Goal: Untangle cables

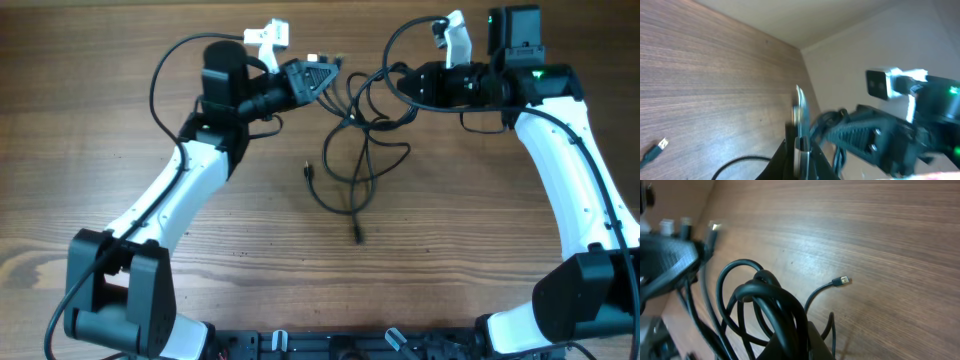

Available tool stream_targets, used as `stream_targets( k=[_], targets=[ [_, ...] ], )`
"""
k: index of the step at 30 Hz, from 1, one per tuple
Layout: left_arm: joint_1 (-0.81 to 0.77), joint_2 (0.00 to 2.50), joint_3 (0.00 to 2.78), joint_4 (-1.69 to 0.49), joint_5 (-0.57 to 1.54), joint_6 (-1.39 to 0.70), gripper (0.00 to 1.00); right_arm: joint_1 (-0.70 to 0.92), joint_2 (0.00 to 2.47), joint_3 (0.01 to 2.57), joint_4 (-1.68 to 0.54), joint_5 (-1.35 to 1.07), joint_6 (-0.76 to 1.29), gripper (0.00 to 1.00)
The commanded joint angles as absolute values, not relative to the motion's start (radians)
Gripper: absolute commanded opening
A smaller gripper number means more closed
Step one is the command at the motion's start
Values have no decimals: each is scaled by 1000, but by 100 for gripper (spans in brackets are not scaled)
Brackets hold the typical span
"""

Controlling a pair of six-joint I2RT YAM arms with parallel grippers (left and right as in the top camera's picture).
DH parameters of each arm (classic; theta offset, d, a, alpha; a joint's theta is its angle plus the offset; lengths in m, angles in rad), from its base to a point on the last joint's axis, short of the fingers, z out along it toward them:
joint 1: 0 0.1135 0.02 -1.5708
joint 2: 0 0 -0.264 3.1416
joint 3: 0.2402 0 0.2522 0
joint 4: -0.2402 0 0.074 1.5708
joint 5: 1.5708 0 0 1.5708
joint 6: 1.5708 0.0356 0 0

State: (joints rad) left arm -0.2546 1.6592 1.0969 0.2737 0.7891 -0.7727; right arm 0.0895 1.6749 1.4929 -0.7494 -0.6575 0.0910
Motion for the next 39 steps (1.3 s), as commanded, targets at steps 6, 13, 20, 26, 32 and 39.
stream_targets(
  k=[6, 13, 20, 26, 32, 39],
  targets=[
    [-251, 1666, 1103, 273, 1141, -772, 4, 80, 1660, 1495, -712, -565, 343, 4],
    [-389, 1664, 1104, 397, 1024, -795, 4, 80, 1668, 1495, -718, -585, 341, 4],
    [-518, 1665, 1103, 227, 570, -794, 4, 80, 1668, 1495, -724, -630, 340, 4],
    [-538, 1665, 1103, 137, 308, -794, 7, 80, 1668, 1495, -769, -630, 340, 4],
    [-481, 1658, 1104, 112, 299, -736, 42, 79, 1668, 1495, -776, -727, 167, 4],
    [-307, 1642, 1104, 245, 717, -733, 73, 78, 1668, 1495, -852, -842, -226, 4]
  ],
)
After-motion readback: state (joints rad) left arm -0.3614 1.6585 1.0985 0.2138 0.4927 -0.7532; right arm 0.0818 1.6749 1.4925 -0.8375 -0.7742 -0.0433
